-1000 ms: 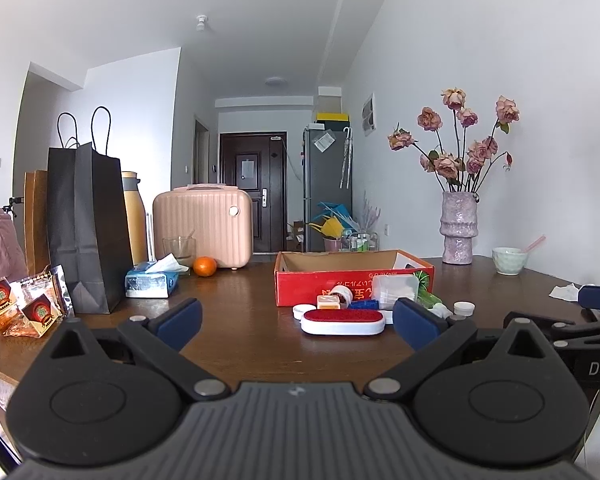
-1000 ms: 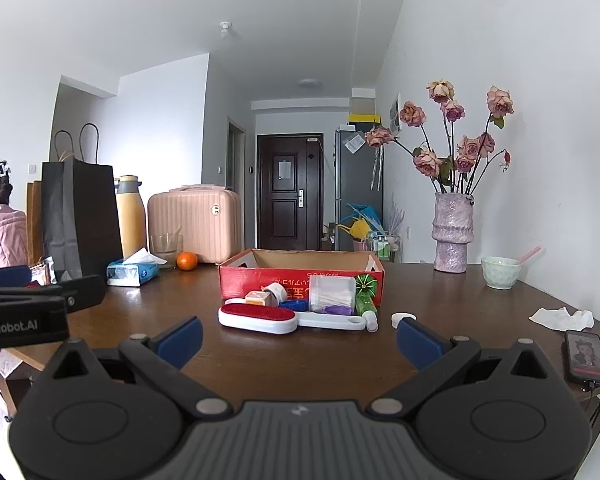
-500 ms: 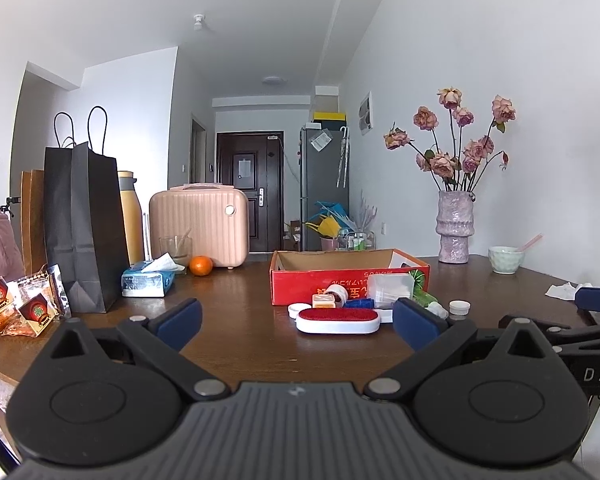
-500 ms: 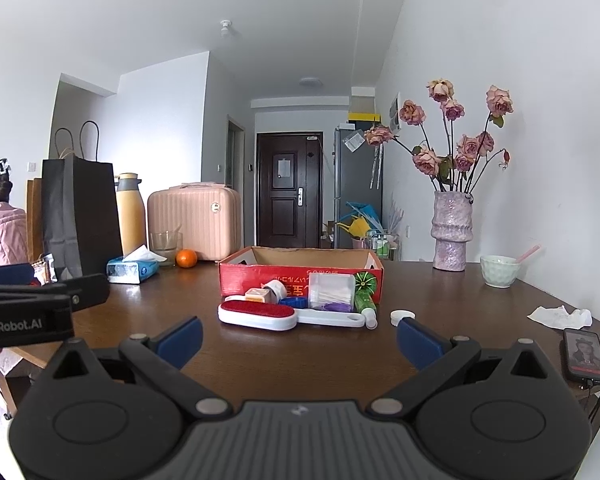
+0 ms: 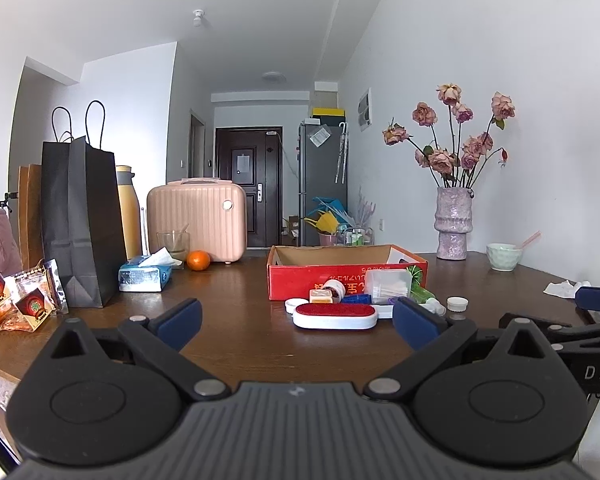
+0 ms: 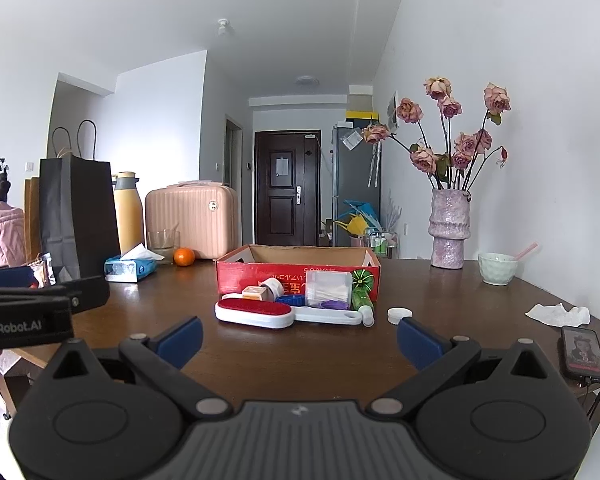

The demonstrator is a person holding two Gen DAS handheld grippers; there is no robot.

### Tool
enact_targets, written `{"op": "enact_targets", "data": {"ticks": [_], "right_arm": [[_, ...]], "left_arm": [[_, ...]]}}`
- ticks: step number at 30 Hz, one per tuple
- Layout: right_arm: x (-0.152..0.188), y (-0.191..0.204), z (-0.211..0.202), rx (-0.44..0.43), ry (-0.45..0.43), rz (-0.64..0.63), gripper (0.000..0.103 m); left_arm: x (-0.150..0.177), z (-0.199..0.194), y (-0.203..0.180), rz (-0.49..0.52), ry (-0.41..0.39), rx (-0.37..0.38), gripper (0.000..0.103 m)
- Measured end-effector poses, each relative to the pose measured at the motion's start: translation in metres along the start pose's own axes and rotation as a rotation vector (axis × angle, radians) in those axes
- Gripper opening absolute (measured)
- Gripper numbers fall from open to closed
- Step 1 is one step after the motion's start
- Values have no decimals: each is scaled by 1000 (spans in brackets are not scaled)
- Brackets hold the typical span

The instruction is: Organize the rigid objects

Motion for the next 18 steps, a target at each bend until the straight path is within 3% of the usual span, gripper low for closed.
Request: {"op": "enact_targets", "data": {"ticks": [18], "right_arm": [[0,0,0,-1,0,-3,103]], "left_arm": [[1,1,3,-6,-1,-4,103]]}}
Point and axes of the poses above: each gripper's, at about its wrist camera, not at the fingertips, and z roughly the way its jaws point, y to its left, x to its underside, the point moved 4 cm from there along z, roughly the way its jaws point, and after that the axes turned 5 degrees about z, right-handed, at the moved point
